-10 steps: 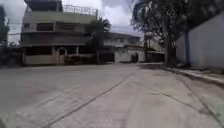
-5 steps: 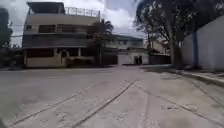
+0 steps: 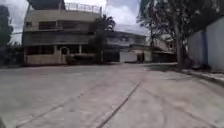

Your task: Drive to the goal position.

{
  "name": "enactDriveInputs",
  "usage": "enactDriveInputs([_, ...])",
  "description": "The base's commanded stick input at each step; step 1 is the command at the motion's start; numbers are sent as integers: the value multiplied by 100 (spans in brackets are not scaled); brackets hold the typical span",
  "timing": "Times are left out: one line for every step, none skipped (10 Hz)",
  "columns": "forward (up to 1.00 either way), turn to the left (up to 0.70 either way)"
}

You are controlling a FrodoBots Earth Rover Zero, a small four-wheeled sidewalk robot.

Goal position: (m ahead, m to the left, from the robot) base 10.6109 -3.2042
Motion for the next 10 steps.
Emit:
enactDriveInputs([100, 0])
enactDriveInputs([100, 0])
enactDriveInputs([100, 0])
enactDriveInputs([100, 0])
enactDriveInputs([100, 0])
enactDriveInputs([100, 0])
enactDriveInputs([100, 0])
enactDriveInputs([100, 0])
enactDriveInputs([100, 0])
enactDriveInputs([100, 0])
